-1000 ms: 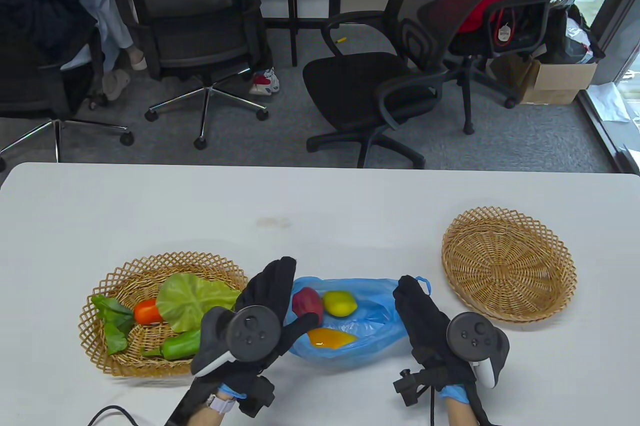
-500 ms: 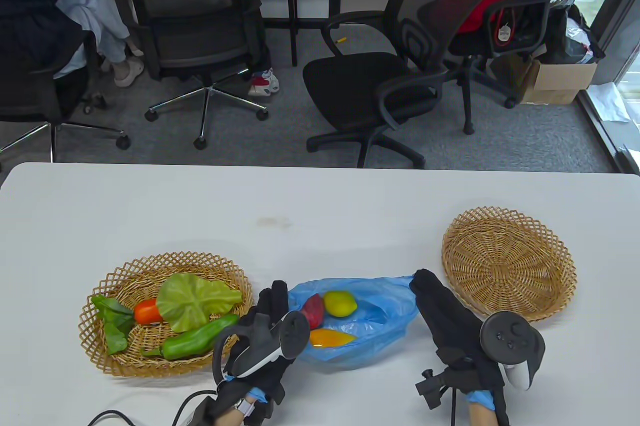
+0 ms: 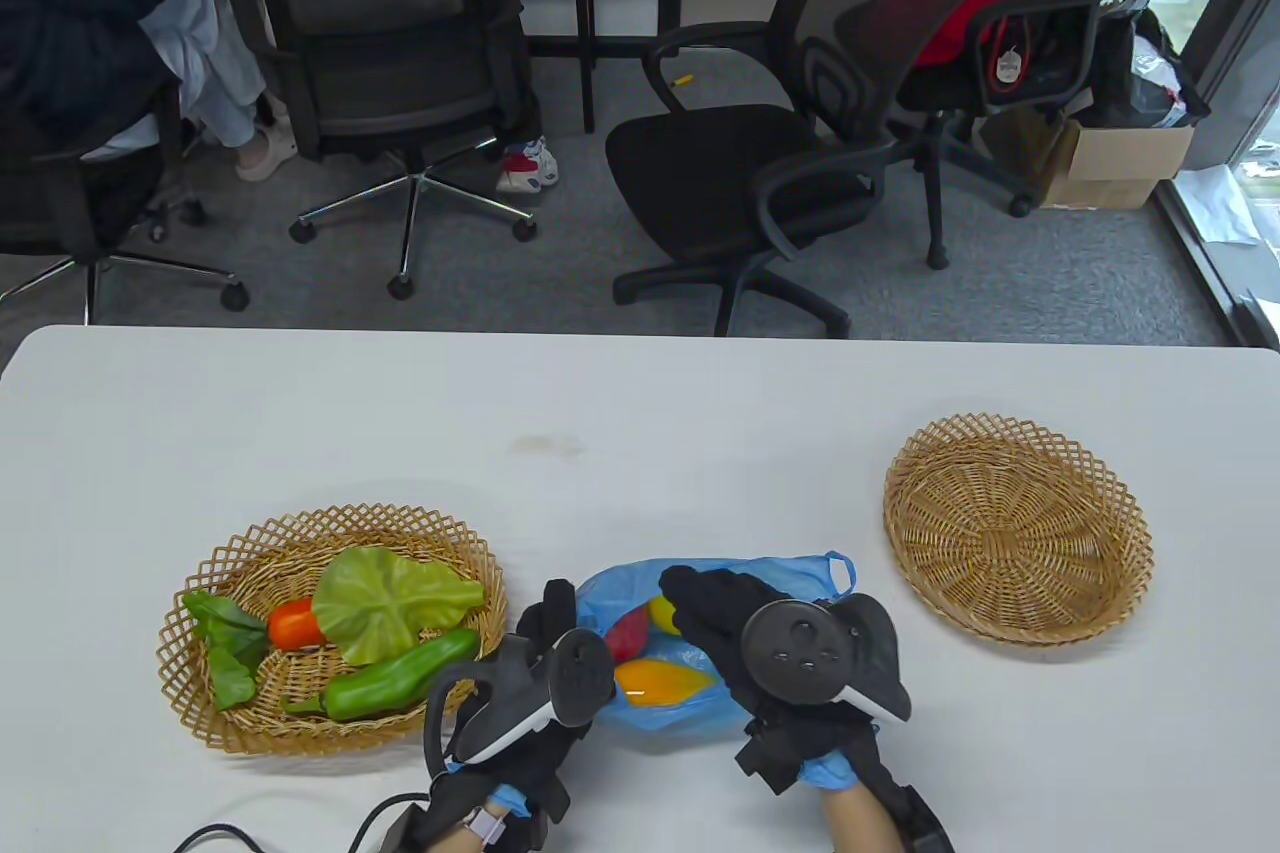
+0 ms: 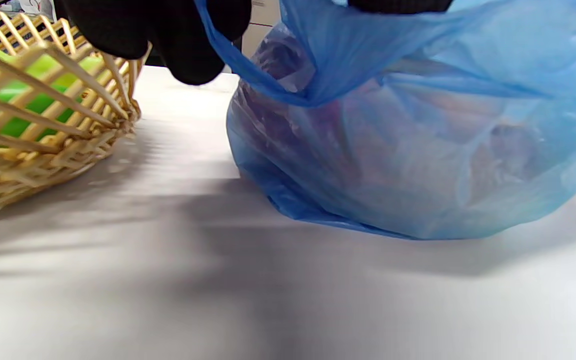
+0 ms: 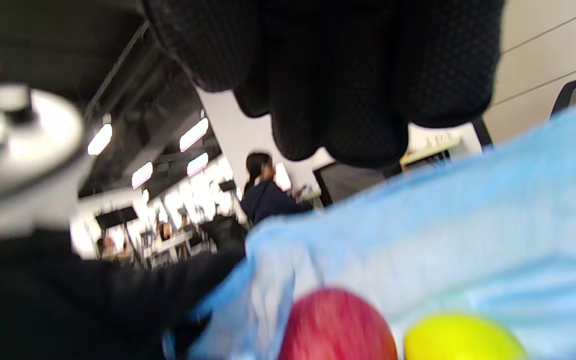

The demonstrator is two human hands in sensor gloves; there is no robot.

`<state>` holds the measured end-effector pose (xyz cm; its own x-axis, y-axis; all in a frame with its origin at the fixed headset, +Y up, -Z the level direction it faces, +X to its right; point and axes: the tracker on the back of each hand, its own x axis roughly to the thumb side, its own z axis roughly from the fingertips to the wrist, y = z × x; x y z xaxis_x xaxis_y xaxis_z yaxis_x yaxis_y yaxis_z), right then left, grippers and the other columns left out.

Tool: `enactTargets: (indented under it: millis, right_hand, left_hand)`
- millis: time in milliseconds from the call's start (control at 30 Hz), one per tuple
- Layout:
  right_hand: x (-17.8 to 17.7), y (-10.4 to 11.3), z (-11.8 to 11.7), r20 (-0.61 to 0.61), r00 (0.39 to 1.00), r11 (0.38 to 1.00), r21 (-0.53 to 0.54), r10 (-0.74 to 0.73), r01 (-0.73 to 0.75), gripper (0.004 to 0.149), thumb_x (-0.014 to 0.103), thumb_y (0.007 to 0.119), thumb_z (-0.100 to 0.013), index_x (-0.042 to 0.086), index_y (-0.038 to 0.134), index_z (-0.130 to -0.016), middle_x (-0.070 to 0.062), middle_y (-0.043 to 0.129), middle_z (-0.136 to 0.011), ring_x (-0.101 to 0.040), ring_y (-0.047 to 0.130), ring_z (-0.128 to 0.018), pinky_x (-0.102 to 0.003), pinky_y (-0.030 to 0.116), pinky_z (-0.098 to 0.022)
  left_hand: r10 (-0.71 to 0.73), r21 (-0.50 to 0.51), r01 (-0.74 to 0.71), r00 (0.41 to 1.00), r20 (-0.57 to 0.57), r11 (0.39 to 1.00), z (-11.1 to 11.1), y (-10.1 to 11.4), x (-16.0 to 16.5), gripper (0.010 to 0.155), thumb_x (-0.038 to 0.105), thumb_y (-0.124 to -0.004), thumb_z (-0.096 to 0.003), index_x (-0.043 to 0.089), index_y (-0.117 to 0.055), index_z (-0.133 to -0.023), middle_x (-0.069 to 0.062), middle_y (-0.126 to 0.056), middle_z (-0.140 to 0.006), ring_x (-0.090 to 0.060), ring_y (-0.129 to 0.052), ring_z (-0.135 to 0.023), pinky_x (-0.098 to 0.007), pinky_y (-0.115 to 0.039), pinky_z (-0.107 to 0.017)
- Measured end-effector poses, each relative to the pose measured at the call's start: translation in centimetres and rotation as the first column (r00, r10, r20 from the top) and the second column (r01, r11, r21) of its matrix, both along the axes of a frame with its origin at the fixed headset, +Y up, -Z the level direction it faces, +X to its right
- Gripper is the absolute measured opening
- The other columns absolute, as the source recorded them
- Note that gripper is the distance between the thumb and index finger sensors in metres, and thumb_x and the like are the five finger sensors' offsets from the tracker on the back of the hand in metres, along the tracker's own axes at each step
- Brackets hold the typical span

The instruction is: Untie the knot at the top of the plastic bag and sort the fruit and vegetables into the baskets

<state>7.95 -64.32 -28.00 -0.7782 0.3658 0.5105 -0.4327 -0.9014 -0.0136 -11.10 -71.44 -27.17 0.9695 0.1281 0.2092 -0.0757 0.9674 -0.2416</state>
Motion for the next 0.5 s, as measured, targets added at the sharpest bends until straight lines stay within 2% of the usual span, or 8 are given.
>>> enactTargets:
  millis: [133, 300, 500]
  right_hand:
    - [-1.8, -2.5, -0.6, -0.007, 0.983, 0.983, -0.035, 0.182, -0.182, 0.042, 0.021, 0.076, -0.053, 0.01, 0.079, -0.094, -0.017, 0.095, -0.08, -0.035, 0.096, -0.064, -0.05, 0.082, -0.049]
    - [-4.0, -5.7, -0.8, -0.05, 0.876, 0.872, -0.088, 0.479, -0.482, 0.053, 0.028, 0.079, -0.051, 0.009, 0.072, -0.1, -0.018, 0.089, -0.088, -0.035, 0.093, -0.07, -0.051, 0.08, -0.052]
    - [-5.2, -8.0, -0.7, -0.144, 0.808, 0.783, -0.202, 0.571, -0.589, 0.075, 0.037, 0.079, -0.05, 0.005, 0.051, -0.111, -0.025, 0.069, -0.105, -0.044, 0.076, -0.088, -0.061, 0.065, -0.065]
  left_hand:
    - [0.024, -0.026, -0.024, 1.0, -0.007, 0.999, 0.0, -0.1, 0.0, 0.093, 0.049, -0.07, -0.0555, -0.005, -0.026, -0.117, -0.026, -0.062, -0.11, -0.032, -0.086, -0.088, -0.053, -0.076, -0.066]
    - [0.036, -0.056, -0.037, 0.999, -0.009, 0.998, -0.1, -0.3, -0.1, 0.092, 0.049, -0.07, -0.0553, -0.006, -0.029, -0.117, -0.023, -0.068, -0.107, -0.027, -0.09, -0.084, -0.049, -0.08, -0.063]
    - [0.071, -0.11, -0.071, 0.997, -0.008, 0.991, -0.4, -0.6, -0.2, 0.088, 0.047, -0.072, -0.0549, -0.005, -0.035, -0.116, -0.02, -0.074, -0.102, -0.022, -0.094, -0.078, -0.045, -0.083, -0.06]
